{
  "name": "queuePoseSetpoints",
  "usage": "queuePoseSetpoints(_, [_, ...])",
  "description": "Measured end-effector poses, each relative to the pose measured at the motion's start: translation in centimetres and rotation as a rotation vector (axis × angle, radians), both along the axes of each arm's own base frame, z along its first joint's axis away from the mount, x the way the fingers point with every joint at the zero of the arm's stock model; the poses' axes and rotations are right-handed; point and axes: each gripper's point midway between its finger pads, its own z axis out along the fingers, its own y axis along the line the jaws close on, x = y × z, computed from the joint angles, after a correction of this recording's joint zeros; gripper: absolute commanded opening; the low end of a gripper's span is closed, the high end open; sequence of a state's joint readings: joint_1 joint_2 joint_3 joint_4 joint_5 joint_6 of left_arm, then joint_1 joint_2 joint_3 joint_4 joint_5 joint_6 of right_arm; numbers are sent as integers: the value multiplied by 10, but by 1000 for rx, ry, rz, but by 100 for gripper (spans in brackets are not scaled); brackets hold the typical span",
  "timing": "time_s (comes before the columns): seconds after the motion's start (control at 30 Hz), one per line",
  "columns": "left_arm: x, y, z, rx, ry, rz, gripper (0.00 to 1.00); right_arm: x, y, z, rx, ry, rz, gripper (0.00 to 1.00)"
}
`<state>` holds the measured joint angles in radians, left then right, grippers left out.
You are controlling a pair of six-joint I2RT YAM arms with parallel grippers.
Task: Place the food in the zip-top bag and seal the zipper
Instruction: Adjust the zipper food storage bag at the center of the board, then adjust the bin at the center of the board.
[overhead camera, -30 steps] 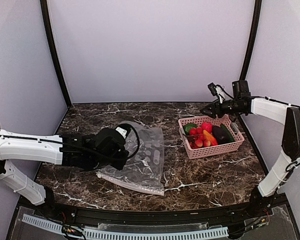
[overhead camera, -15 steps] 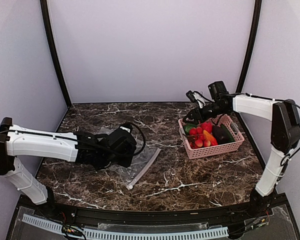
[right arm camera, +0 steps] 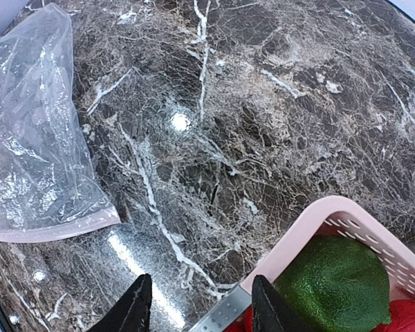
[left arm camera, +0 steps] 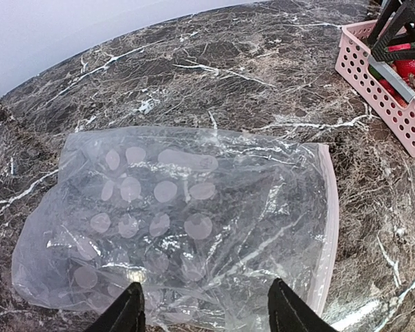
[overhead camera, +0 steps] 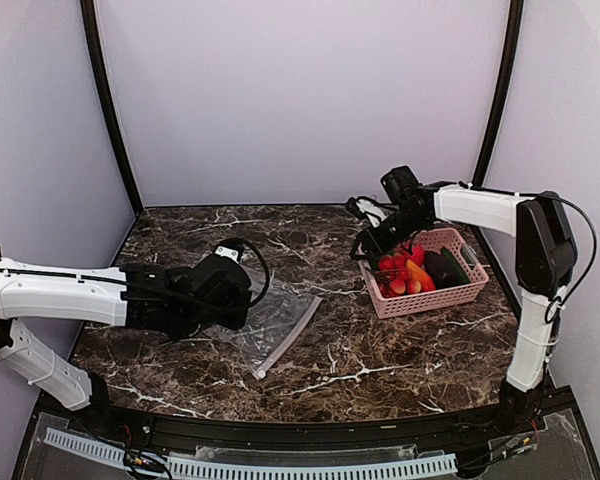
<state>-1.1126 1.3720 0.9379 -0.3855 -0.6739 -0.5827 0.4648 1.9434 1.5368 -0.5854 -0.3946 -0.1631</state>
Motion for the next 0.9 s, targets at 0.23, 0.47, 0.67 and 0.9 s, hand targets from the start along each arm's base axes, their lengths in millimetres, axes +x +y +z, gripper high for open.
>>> queuePoseSetpoints(0.23, [-1,12,11,6,-36,6,60,4,-5,-9,-67,-7,-30,44])
queuePoseSetpoints(0.47, [-2,15,12,0,-41,7,60,9,-12,-13,-110,-19,-67,50])
queuePoseSetpoints(0.67, [-4,14,10,-4,-32,2,60,17,-13,-16,-131,-27,-87,49])
queuePoseSetpoints(0.9, [-4,15,8,-2,-28,2,60,14,-7,-32,-152,-2,-71,21])
